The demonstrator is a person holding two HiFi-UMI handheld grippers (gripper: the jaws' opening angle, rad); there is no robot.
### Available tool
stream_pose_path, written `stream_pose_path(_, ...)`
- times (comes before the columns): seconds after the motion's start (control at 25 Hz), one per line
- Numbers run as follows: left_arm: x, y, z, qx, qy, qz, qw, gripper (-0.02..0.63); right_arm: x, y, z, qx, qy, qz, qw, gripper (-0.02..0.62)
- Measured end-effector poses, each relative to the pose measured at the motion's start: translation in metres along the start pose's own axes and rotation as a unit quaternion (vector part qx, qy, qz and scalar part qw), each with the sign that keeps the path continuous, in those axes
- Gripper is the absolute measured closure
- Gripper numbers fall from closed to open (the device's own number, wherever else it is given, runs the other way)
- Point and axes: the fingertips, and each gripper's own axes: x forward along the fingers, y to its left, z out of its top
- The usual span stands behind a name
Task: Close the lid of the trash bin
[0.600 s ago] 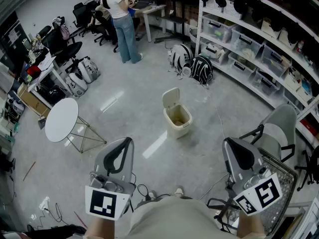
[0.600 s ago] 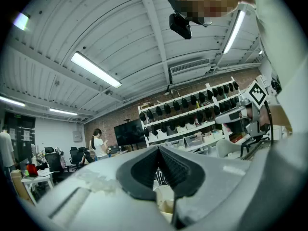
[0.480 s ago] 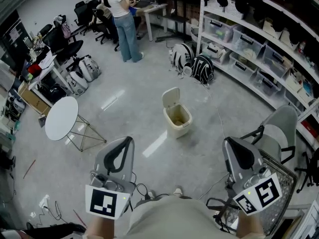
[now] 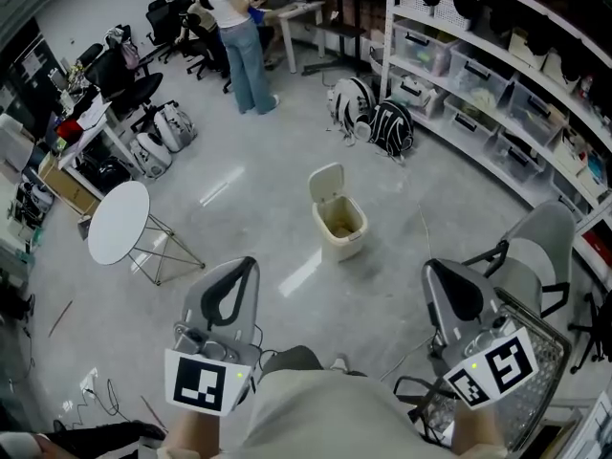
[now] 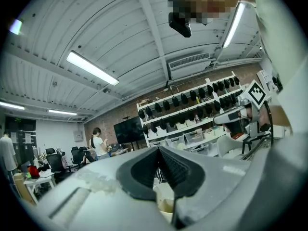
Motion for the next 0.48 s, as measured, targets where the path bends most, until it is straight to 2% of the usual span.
stream_pose_path(0.48, 0.037, -0.008, -0.011, 0.001, 0.000, -0.018, 0.9998, 0.603, 0.019, -0.020, -0.021, 0.010, 0.007, 0.002, 1.000, 0.592)
